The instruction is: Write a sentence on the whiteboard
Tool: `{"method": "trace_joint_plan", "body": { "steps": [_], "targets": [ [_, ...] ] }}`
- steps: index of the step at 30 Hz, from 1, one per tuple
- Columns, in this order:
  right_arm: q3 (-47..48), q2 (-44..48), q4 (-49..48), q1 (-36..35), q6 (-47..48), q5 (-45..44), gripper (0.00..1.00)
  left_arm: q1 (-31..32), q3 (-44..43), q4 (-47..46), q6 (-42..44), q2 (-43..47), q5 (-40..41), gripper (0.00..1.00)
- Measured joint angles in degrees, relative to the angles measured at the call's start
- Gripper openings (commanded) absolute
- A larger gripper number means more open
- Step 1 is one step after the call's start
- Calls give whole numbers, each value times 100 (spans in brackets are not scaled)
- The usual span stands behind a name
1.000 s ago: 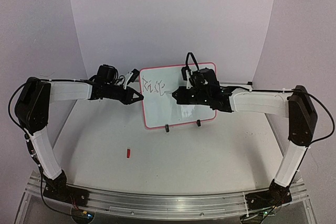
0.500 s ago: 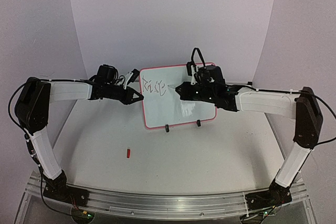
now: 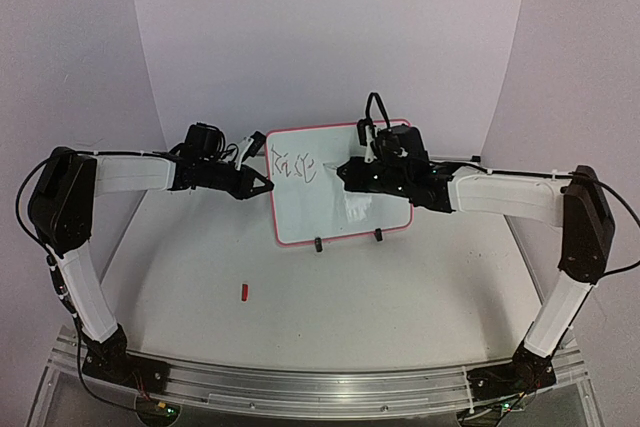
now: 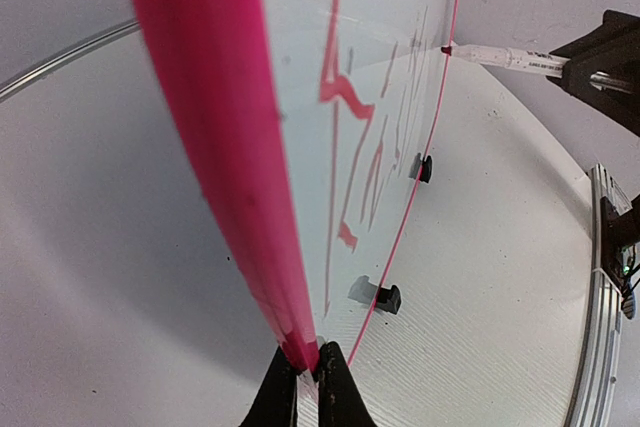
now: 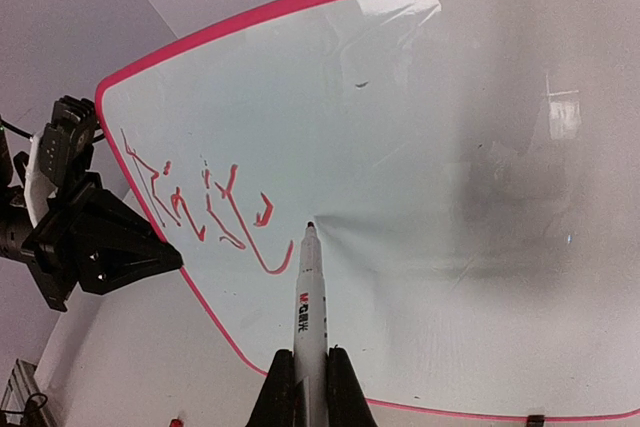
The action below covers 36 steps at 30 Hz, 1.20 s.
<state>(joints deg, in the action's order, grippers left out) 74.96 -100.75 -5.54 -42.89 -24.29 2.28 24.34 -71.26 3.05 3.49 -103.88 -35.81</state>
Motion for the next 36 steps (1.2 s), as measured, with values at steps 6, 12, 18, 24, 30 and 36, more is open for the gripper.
{"method": "trace_joint_plan", "body": {
  "steps": [6,12,18,24,30,36],
  "targets": [
    [0,-57,105,0,-2,-42,0,0,0,2,0,0,0,0],
    [0,-66,216,0,-24,-59,0,0,0,2,0,0,0,0],
    [0,-72,236,0,-83,-33,0,0,0,13,7,11,4,0],
    [0,-74,264,0,-109,39,0,2,0,37,15,20,4,0],
    [-57,-44,210,0,-107,341,0,13,0,94,79,48,4,0],
    [-203,243,96,0,-107,522,0,22,0,107,101,61,9,0]
  ]
}}
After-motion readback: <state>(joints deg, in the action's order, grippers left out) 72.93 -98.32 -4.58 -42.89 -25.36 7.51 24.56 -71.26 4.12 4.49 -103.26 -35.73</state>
